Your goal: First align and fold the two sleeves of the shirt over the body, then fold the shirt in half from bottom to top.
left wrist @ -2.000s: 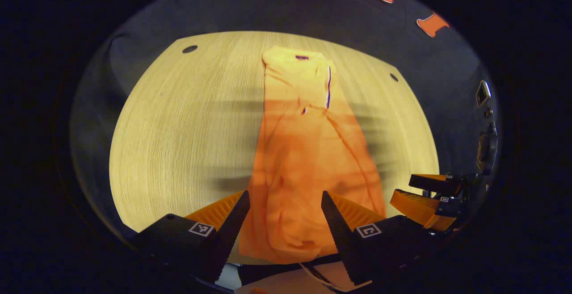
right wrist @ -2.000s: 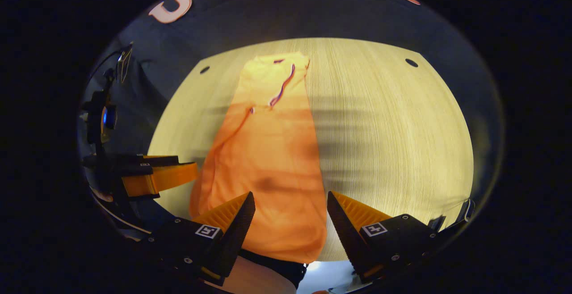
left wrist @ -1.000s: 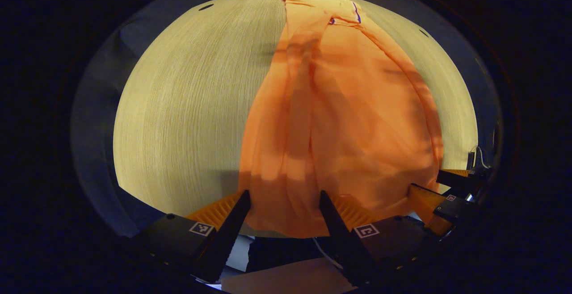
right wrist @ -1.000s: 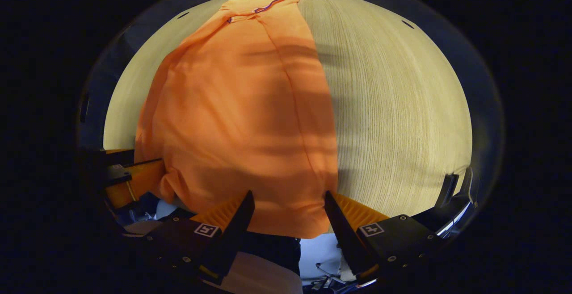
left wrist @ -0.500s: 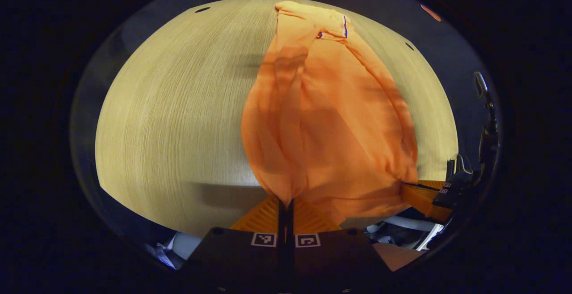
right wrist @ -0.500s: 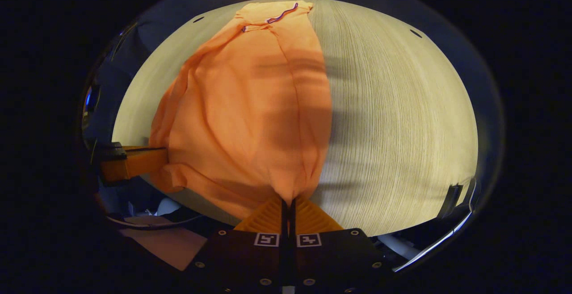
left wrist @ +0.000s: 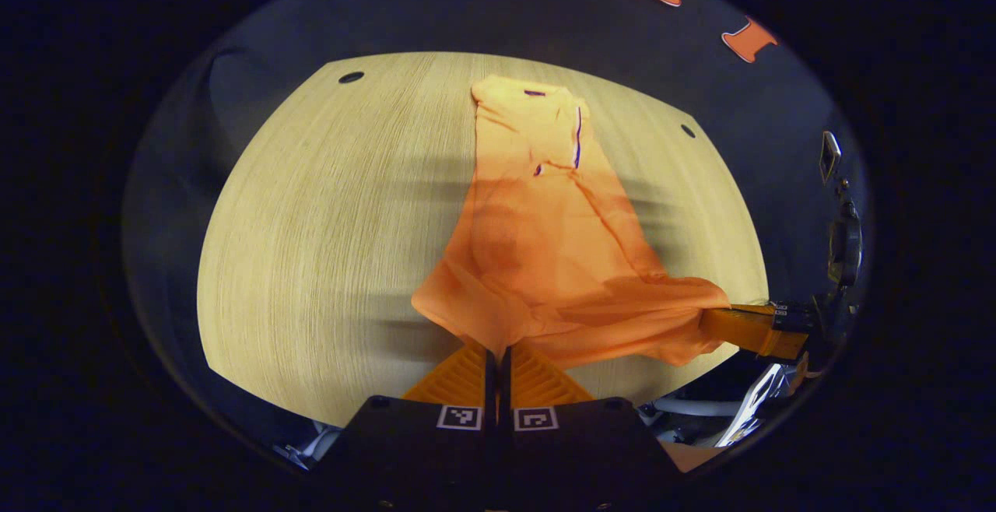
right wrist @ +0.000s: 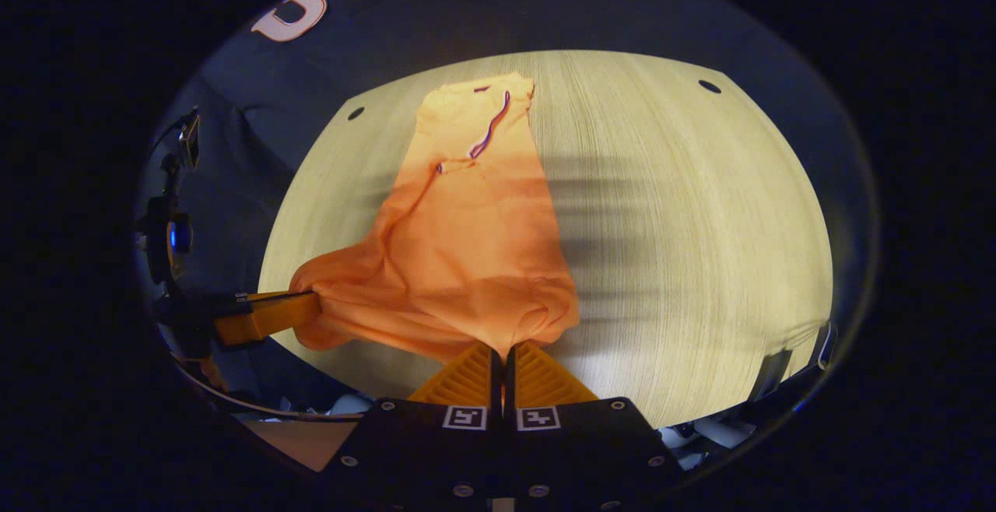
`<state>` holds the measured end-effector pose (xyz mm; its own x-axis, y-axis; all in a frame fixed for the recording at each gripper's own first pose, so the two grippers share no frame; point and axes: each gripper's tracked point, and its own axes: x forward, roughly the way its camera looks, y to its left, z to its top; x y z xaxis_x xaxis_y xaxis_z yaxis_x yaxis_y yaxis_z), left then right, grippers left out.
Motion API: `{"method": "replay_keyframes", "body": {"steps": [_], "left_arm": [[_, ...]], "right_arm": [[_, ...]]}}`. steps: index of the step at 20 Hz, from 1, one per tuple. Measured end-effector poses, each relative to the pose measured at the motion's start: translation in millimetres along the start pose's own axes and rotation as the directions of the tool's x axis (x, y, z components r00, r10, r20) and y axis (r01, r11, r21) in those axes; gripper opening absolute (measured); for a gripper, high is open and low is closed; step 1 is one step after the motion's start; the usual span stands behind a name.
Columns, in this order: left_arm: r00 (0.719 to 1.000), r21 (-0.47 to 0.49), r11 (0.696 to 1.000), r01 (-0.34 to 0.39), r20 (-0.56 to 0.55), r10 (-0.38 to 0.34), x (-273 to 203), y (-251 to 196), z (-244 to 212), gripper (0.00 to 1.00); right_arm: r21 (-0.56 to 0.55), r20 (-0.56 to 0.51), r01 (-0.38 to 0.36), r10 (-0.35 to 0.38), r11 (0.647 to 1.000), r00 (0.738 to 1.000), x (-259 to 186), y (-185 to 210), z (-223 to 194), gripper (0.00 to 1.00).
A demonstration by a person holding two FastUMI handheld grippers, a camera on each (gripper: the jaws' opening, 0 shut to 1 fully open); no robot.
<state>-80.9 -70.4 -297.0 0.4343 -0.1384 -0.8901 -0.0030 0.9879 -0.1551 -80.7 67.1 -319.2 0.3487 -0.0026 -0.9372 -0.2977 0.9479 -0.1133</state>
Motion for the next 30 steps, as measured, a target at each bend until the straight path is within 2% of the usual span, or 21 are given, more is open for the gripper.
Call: {"method": "replay_keyframes", "body": {"steps": [2,9,16,19,22,23,25,28,29,30], "left_arm": [[0.998,0.017,1.000,0.000,0.061,-0.001,-4,-2,33,0.01],[0.985,-0.005,1.000,0.029,0.171,-0.028,-1,1,135,0.01],[0.967,-0.018,1.000,0.008,0.256,-0.003,46,15,251,0.00],[0.965,0.018,1.000,-0.019,0.260,0.014,81,22,290,0.01],[0.968,0.024,0.999,-0.022,0.250,0.015,118,29,316,0.00],[0.975,0.031,0.999,-0.031,0.222,0.024,136,33,316,0.00],[0.981,0.017,0.999,-0.049,0.189,0.045,158,40,314,0.01],[0.982,0.008,0.997,-0.076,0.176,0.073,187,51,312,0.01],[0.979,0.013,0.995,-0.096,0.181,0.092,186,57,315,0.03],[0.971,0.021,0.993,-0.119,0.210,0.112,185,63,323,0.16]], "right_arm": [[0.004,0.069,-0.005,0.004,1.000,0.998,-9,-1,38,0.00],[-0.002,0.220,-0.014,0.014,1.000,0.975,-12,-1,151,0.00],[0.011,0.283,0.001,-0.004,1.000,0.959,34,-7,254,0.00],[0.018,0.288,0.009,-0.014,1.000,0.958,61,-10,290,0.00],[0.033,0.280,0.030,-0.038,0.999,0.959,98,-21,312,0.00],[0.040,0.240,0.043,-0.051,0.998,0.969,123,-26,309,0.00],[0.043,0.219,0.060,-0.068,0.997,0.973,156,-31,313,0.00],[0.067,0.198,0.056,-0.068,0.996,0.978,176,-40,314,0.00],[0.061,0.201,0.071,-0.082,0.996,0.976,180,-42,315,0.02],[0.050,0.204,0.105,-0.113,0.993,0.972,185,-48,313,0.10]]}}
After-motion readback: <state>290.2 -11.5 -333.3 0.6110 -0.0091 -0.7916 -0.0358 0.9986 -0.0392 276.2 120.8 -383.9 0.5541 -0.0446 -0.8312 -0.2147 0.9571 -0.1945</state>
